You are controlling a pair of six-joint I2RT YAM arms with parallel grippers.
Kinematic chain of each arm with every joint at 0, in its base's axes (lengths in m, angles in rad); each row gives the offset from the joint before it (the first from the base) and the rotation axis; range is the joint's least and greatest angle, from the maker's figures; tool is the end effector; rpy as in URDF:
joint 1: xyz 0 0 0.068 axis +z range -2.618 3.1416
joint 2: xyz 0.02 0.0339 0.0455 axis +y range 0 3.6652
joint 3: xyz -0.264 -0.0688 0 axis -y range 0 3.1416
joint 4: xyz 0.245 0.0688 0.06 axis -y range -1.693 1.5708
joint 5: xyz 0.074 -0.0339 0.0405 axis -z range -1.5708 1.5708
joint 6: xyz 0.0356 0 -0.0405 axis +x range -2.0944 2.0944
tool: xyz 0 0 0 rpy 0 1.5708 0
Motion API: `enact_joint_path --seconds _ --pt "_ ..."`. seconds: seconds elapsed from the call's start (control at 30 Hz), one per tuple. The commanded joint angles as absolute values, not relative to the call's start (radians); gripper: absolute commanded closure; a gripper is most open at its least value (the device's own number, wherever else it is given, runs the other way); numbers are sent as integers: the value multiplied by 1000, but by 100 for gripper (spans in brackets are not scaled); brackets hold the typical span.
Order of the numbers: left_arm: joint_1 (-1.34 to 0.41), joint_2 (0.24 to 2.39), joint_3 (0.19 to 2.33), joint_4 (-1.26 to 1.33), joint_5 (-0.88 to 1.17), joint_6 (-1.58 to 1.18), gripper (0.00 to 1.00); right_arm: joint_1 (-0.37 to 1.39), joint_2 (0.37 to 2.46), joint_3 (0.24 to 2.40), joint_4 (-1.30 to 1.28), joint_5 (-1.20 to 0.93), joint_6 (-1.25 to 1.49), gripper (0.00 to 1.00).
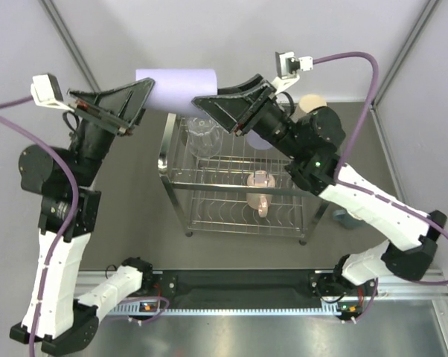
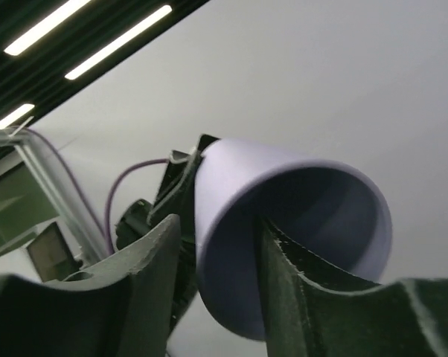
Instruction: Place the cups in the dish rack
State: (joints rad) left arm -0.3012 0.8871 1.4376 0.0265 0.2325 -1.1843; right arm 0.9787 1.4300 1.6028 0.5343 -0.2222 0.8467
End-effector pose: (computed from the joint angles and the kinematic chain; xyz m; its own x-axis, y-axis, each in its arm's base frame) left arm 0.1138 -0.0439 0.5567 -0.2418 -0.8687 -0.4323 0.6609 0.1788 -0.7289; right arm 0.1590 0.2505 0.5468 -0.4362 0.6607 -0.6109 -0.8697 -0.1353 0.4747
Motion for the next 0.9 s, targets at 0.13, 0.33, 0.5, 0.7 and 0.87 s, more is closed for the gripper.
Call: enact_joint_path --seconds 0.13,0.33,0.5,0.7,0.87 --pt "-299 1040 1785 -285 359 -977 100 996 1148 1589 25 134 539 41" --pt "-299 1188 1983 -481 433 -873 100 996 974 1638 -335 493 410 40" --pt "-314 1304 2106 -647 451 -781 100 994 839 1646 -500 691 331 40" --pt "-553 1426 2238 -796 266 -663 100 996 723 1643 -685 924 327 40" --pt "-739 1460 2269 -825 71 -586 100 996 675 1658 -794 1018 388 41"
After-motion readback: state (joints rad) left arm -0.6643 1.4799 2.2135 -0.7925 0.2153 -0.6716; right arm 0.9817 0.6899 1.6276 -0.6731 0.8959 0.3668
